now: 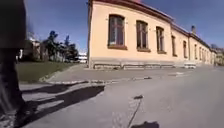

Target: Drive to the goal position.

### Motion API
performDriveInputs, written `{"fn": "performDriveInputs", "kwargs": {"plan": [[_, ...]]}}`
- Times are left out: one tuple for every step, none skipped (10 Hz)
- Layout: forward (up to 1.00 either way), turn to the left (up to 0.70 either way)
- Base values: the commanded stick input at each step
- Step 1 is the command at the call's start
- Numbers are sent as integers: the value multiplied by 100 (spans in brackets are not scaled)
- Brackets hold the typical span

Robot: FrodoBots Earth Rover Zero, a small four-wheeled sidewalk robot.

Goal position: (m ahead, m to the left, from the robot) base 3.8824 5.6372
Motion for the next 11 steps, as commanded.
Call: {"fn": "performDriveInputs", "kwargs": {"plan": [[85, 34], [85, 34], [85, 34], [85, 17], [85, 0], [85, 0], [85, 0], [85, 3], [85, 31], [85, 34], [85, 34]]}}
